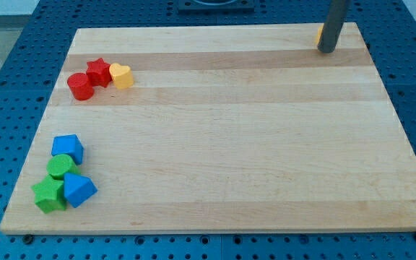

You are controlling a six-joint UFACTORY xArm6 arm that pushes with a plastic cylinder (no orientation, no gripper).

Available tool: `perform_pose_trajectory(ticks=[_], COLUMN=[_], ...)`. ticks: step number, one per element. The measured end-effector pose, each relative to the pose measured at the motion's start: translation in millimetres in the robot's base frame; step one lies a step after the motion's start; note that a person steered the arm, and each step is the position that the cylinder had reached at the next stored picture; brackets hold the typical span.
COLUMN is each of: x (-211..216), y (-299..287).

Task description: Move your arm away from the yellow hexagon

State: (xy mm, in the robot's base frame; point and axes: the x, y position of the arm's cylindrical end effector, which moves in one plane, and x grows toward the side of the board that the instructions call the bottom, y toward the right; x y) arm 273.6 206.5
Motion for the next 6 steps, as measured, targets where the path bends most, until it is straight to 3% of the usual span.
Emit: perform_pose_trajectory(ticks=[2, 5, 6], x=[28.7, 30.4, 30.4], y=[-124.7, -283.3, -303.9])
